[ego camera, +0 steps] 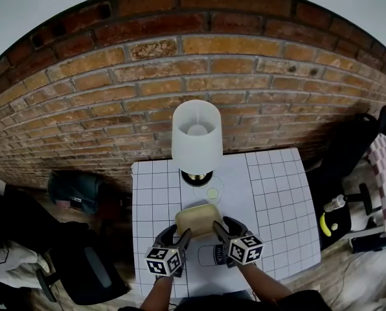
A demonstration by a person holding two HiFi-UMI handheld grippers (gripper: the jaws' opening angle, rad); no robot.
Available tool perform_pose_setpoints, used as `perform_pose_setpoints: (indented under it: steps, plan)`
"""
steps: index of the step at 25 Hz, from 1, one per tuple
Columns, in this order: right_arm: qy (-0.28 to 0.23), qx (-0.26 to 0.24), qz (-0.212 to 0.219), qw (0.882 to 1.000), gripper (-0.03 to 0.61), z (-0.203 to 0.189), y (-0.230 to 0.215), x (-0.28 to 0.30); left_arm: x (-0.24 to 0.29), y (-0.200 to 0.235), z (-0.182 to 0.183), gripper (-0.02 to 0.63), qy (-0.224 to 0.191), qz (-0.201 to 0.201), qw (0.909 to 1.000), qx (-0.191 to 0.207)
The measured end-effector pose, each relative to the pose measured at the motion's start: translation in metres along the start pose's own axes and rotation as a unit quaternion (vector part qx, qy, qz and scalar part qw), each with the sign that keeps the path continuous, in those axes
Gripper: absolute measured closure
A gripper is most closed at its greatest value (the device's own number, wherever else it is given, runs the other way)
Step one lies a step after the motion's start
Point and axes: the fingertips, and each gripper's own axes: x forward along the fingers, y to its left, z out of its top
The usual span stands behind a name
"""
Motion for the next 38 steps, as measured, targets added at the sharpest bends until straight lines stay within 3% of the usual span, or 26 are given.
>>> perform_pose_setpoints:
  steps: [12, 20, 28, 38]
  plan:
    - [-0.017, 0.001, 0.015, 1.0, 0.42, 0.017, 0.01, -0.01, -0.012, -0.004, 0.019, 0.394, -0.039, 0.008, 0.9992, -0.007]
    - [-0.043, -0.009, 0.026, 0.999, 0.486, 0.042, 0.019, -0.021, -0.027, -0.013, 0.038, 0.401, -0.07, 0.005, 0.9975, -0.002]
    - [-0.067, -0.015, 0.038, 0.997, 0.535, 0.06, 0.029, -0.033, -0.047, -0.017, 0.054, 0.479, -0.1, 0.026, 0.9946, 0.009]
    - [-0.086, -0.02, 0.054, 0.995, 0.549, 0.078, 0.045, -0.052, -0.073, -0.027, 0.074, 0.566, -0.138, 0.054, 0.9883, 0.038]
